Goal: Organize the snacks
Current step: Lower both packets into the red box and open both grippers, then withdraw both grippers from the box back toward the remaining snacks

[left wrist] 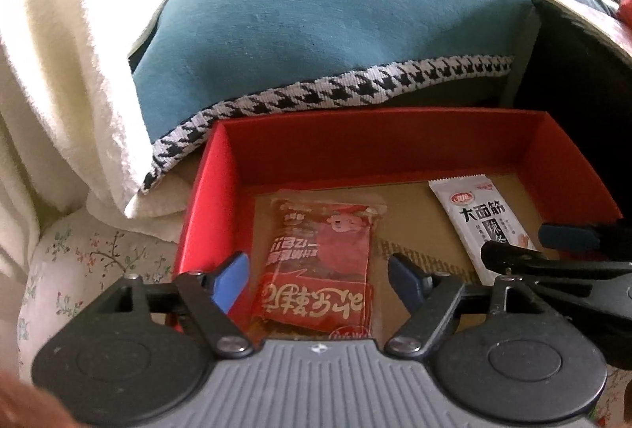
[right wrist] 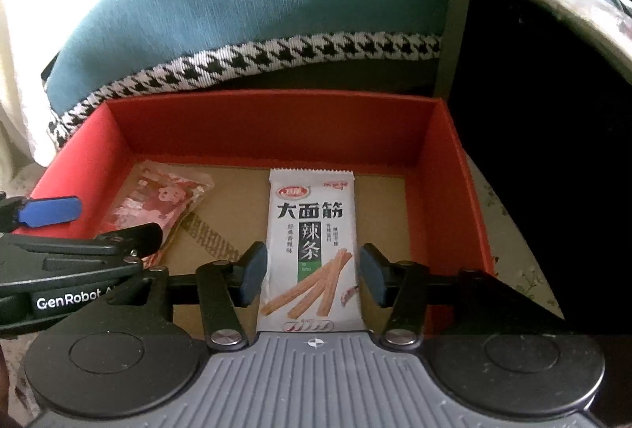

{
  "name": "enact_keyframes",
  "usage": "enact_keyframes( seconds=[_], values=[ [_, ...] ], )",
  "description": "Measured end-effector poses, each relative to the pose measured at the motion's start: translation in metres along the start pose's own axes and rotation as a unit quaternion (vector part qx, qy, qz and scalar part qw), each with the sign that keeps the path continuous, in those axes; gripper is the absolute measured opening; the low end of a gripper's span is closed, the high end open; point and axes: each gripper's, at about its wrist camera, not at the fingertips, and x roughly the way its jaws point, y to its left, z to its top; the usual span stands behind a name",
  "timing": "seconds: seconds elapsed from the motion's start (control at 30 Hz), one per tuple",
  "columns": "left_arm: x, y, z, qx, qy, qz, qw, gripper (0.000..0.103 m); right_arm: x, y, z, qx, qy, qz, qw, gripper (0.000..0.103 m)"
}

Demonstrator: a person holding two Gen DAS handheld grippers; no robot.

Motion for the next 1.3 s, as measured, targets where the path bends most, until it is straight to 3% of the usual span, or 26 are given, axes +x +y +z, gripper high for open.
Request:
enact_keyframes(
  seconds=[0.17, 0.77, 1.1, 1.3],
  values=[
    [-0.013, 0.004, 0.002, -0.010, -0.009, 0.003, 0.9999, 0.071, -0.014, 0.003, 0.004, -0.003, -0.022, -0.011, 1.000, 0.069],
    [-0.065, 0.013, 0.011, -0.011, -0.021, -0.022, 0.9995, 0.073, -0.061, 0.006, 0.013, -0.002, -0.064, -0.009, 0.998, 0.076],
    [-0.090, 0.019, -0.015, -0.009, -0.004, -0.031, 0.9995, 0.077, -0.078, 0.018, 0.005, -0.011, -0.063, -0.005, 0.998, 0.082],
    [-0.100, 0.022, -0.044, -0.013, 0.029, -0.044, 0.9985, 0.077, -0.090, 0.029, -0.007, -0.037, -0.053, -0.003, 0.998, 0.083]
  ],
)
